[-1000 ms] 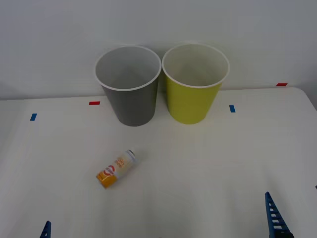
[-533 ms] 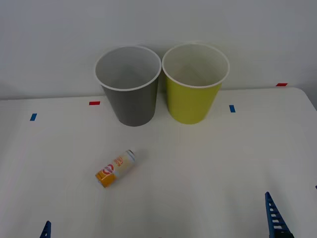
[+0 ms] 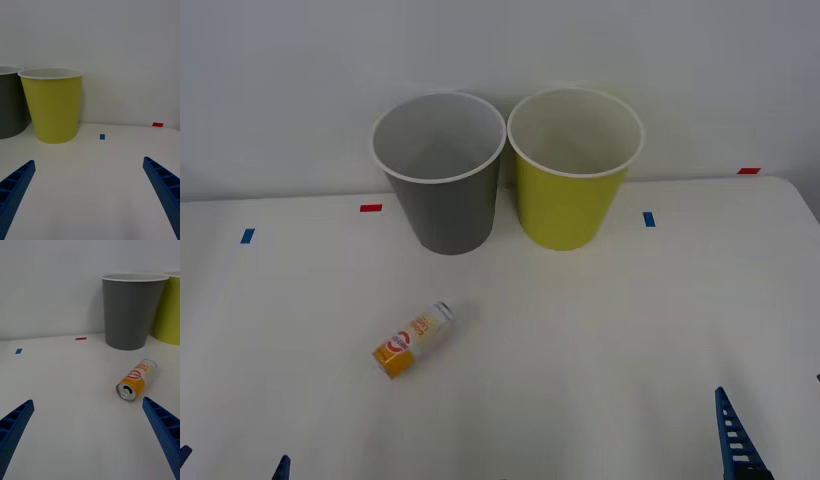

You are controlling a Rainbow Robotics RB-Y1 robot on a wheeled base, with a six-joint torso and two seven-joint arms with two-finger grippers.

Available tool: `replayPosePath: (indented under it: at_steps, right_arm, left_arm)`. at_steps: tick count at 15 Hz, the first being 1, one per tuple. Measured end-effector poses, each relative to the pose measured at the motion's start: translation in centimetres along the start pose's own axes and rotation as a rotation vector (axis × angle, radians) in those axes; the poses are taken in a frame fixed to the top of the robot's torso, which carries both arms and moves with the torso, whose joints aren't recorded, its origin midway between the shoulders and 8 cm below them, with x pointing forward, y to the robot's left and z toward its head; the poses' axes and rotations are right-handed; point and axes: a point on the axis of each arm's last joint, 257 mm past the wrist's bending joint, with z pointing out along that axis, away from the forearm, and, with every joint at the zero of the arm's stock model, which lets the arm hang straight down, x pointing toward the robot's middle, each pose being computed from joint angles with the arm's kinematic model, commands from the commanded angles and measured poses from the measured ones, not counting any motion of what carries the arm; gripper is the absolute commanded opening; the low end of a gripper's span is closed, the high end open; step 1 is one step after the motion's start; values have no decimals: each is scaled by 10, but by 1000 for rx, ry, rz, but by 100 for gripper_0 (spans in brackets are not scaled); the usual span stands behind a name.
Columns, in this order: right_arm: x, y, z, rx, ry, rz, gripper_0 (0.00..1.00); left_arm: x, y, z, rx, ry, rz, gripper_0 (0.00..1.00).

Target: Put cans in the gray bin and PET bottles in the light green bin.

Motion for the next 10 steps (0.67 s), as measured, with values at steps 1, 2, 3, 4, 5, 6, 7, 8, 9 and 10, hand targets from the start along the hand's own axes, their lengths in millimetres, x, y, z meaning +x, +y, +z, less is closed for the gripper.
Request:
replayPosePath:
  at_steps: [1, 2, 3, 4, 5, 6, 7, 8, 9, 10]
  right_arm:
    - [0, 0, 0, 0, 0, 0, 100]
    - [0, 0, 0, 0, 0, 0, 100]
    - [0, 0, 0, 0, 0, 0, 100]
    - [0, 0, 0, 0, 0, 0, 100]
    - [0, 0, 0, 0, 0, 0, 100]
    - [0, 0, 0, 0, 0, 0, 100]
    - [0, 0, 0, 0, 0, 0, 100]
    - [0, 0, 0, 0, 0, 0, 100]
    - [0, 0, 0, 0, 0, 0, 100]
    - [0, 0, 0, 0, 0, 0, 100]
  left_arm:
    - [1, 0, 0, 19, 9, 12, 100]
    - [3, 0, 0, 40, 22, 21, 100]
    - [5, -1, 1, 60, 35, 30, 100]
    - [8, -2, 5, 84, 49, 44, 100]
    - [11, -4, 9, 112, 65, 61, 100]
    - [11, -5, 15, 137, 67, 74, 100]
    - [14, -5, 20, 158, 83, 85, 100]
    - [15, -5, 27, 184, 91, 98, 100]
    - [15, -6, 33, 203, 101, 110, 100]
    - [15, -9, 40, 225, 112, 125, 100]
